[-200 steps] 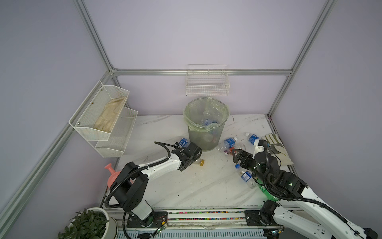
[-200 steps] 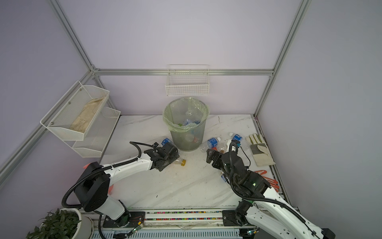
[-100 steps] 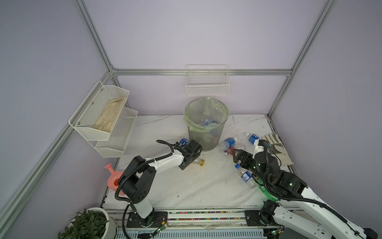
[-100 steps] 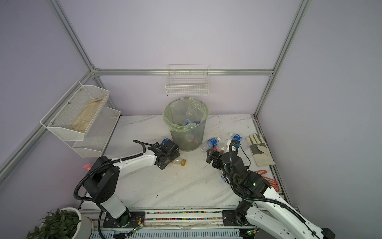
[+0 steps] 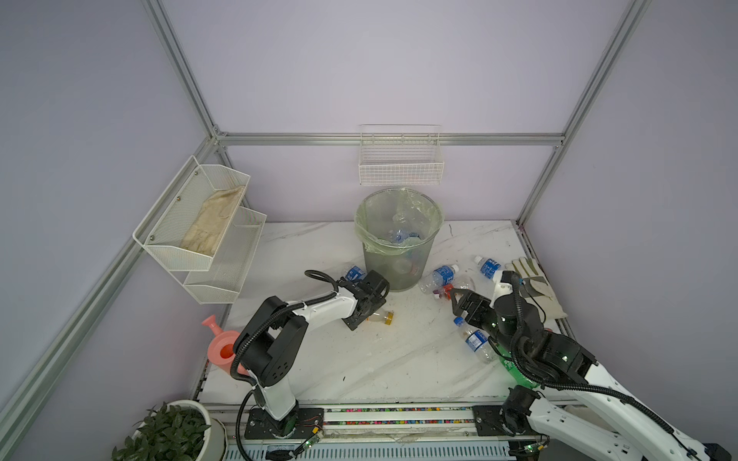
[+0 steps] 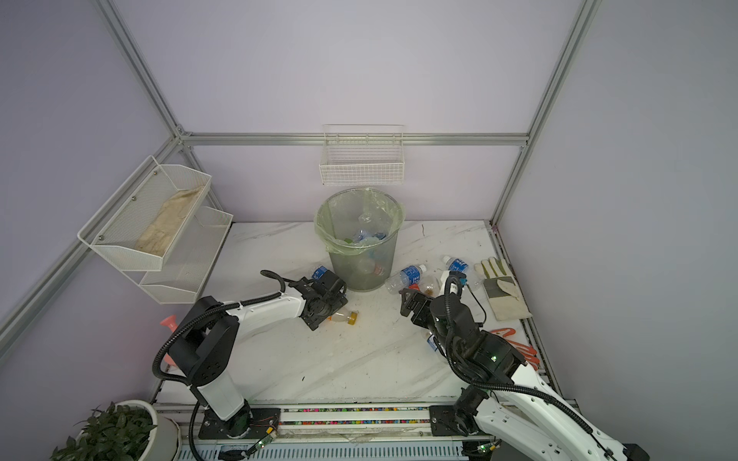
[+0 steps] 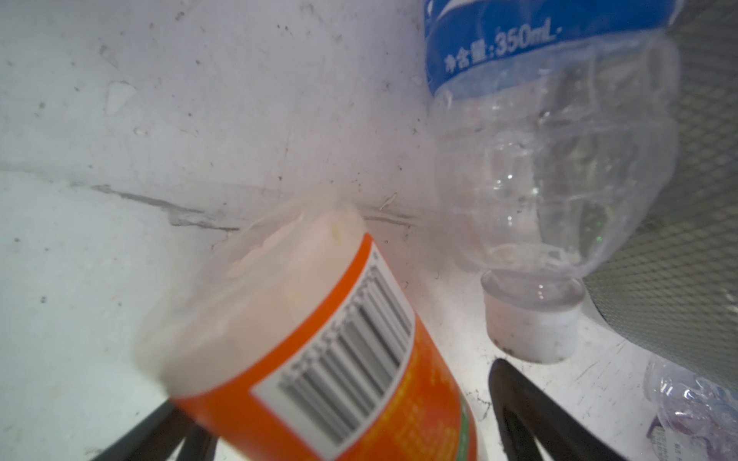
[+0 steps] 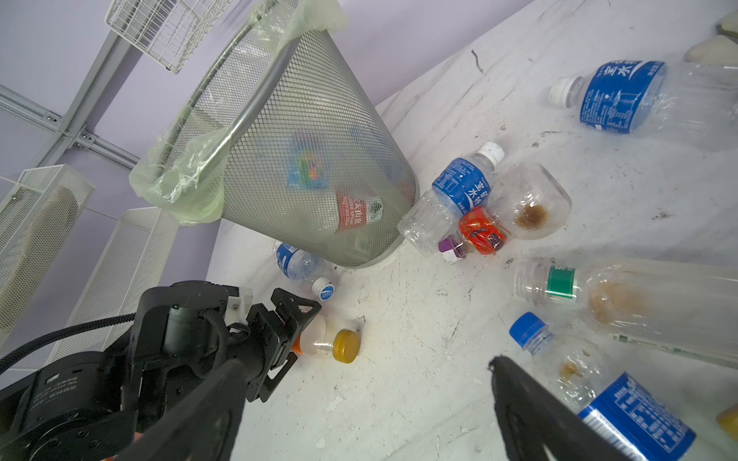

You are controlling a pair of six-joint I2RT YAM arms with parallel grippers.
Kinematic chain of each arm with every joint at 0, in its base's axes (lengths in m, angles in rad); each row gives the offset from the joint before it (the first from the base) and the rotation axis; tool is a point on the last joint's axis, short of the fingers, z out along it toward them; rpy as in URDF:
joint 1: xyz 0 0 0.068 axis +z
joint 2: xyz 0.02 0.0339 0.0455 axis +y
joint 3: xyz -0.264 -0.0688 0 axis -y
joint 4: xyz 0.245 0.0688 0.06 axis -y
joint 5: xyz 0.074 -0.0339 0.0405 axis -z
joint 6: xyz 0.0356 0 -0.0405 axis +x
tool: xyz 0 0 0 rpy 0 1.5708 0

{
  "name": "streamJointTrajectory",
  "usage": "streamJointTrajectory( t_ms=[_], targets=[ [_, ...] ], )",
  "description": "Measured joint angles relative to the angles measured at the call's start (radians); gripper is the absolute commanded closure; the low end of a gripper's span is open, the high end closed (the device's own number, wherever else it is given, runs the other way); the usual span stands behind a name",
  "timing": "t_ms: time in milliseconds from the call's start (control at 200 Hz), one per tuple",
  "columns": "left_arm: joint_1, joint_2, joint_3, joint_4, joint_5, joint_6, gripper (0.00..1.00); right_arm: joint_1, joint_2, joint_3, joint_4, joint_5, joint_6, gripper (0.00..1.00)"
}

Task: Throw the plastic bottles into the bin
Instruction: 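Close the left gripper around the orange-label bottle's body, then lift the orange-label bottle with the left gripper and carry it over the wastebasket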

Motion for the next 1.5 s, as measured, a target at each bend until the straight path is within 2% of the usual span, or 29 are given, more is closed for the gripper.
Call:
streamJointTrajectory(
  t_ms=[305, 505, 765, 1220, 1310, 1405, 1500],
  targets=[
    [0.0, 0.0, 0.0, -0.004, 0.004, -0.007, 0.28, 0.0, -0.008, -0.001, -0.016, 0.001, 0.007, 0.03],
    [0.0, -0.001, 0.0, -0.003, 0.004, -0.017, 0.53, 0.0, -0.023, -0.001, -0.029, 0.001, 0.009, 0.03],
    [0.0, -0.024, 0.0, -0.031, 0.0, -0.026, 0.79, 0.0, -0.042, -0.001, -0.037, 0.001, 0.018, 0.03],
    [0.0, -0.182, 0.0, -0.068, -0.024, -0.027, 0.87, 0.0, -0.068, -0.001, -0.053, 0.001, 0.041, 0.03],
    [0.0, -0.222, 0.0, -0.083, -0.034, -0.031, 0.91, 0.0, -0.072, -0.001, -0.064, 0.003, 0.051, 0.03],
    [0.0, -0.266, 0.0, -0.097, -0.045, -0.033, 1.0, 0.0, -0.074, -0.001, -0.077, 0.005, 0.066, 0.03],
    [0.0, -0.323, 0.0, -0.113, -0.054, -0.033, 1.0, 0.0, -0.078, -0.002, -0.09, 0.007, 0.077, 0.03]
  ],
)
